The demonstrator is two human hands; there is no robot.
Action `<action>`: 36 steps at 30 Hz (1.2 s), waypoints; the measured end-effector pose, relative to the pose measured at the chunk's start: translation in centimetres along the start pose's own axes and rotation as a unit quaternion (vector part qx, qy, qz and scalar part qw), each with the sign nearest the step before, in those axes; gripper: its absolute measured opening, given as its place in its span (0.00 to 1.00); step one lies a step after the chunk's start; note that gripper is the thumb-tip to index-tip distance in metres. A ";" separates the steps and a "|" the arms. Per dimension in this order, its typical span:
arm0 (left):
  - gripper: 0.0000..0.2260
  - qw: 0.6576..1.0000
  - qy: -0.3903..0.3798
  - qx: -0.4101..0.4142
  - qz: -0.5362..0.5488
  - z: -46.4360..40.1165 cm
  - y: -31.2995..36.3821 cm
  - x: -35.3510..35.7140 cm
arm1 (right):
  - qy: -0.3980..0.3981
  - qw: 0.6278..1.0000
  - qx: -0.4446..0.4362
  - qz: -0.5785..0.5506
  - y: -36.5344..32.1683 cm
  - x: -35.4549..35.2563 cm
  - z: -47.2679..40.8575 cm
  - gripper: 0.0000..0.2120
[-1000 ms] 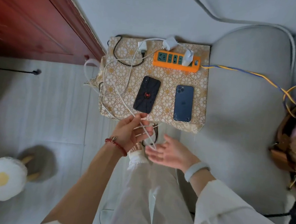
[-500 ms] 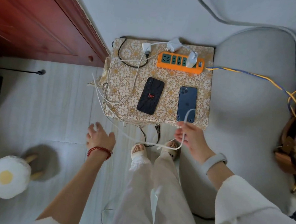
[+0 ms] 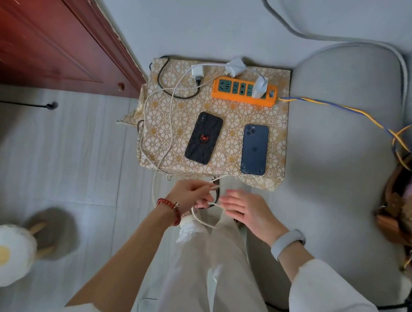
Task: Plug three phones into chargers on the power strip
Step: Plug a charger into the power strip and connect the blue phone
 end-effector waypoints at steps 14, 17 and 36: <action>0.08 0.913 -0.057 -0.077 -0.395 -0.4 -5.7 -2.0 | 0.218 0.939 -0.133 -0.229 -6.4 -5.2 -1.8 0.07; 0.11 0.895 -0.001 -0.079 -0.438 -1.7 -5.1 -1.2 | 0.225 0.952 -0.173 -0.114 -5.9 -6.6 -1.4 0.09; 0.46 0.828 0.307 -0.019 -0.469 -18.0 4.3 11.6 | 0.300 0.920 -0.223 0.121 -3.7 -12.5 -4.9 0.08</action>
Point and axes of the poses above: each hand's wrist, its own z-axis away from the middle knuckle, its own x-axis out of the palm, y = z × x, the point moved 5 cm from there along -z, towards the middle knuckle, and after that the axes turned 7 degrees about -z, right-handed, at the moved point
